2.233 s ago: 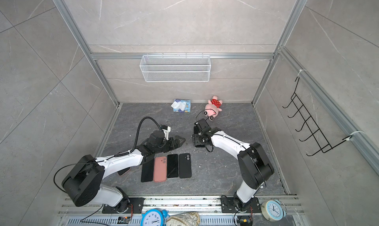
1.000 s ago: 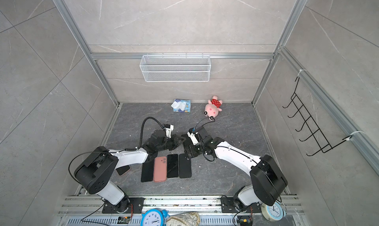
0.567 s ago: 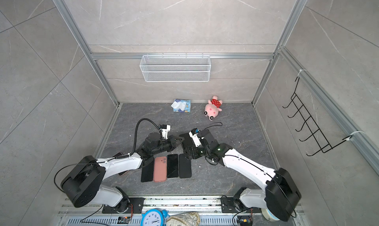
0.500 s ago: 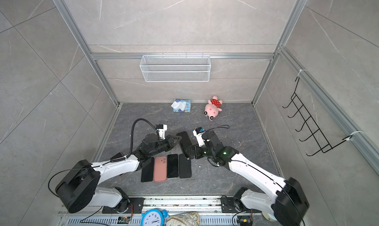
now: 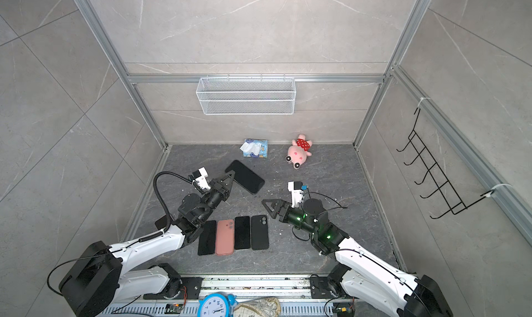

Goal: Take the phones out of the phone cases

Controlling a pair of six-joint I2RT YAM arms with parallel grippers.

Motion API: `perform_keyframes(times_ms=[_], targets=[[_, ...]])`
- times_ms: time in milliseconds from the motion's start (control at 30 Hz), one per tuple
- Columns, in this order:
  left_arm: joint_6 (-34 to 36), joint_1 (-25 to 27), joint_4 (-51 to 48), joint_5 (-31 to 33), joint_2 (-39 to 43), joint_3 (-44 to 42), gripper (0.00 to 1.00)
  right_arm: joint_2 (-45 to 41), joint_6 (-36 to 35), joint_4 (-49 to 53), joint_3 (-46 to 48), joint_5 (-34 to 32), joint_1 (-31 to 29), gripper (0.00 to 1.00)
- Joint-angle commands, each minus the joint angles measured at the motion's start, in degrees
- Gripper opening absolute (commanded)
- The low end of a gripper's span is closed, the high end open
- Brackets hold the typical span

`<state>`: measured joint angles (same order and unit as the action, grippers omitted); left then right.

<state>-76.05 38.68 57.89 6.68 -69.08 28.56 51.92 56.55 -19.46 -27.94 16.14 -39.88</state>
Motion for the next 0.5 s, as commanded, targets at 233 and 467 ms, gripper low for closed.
perform_keyframes(times_ms=[233,467], targets=[[-3.1,4.4,9.5,4.9,3.7,0.5,0.00,3.0,1.9,-15.5,-1.8,4.7,-1.2,0.65],[-3.9,5.1,11.2,5.5,2.1,0.0,0.00,7.2,2.8,-19.5,-2.7,5.7,-1.5,0.53]])
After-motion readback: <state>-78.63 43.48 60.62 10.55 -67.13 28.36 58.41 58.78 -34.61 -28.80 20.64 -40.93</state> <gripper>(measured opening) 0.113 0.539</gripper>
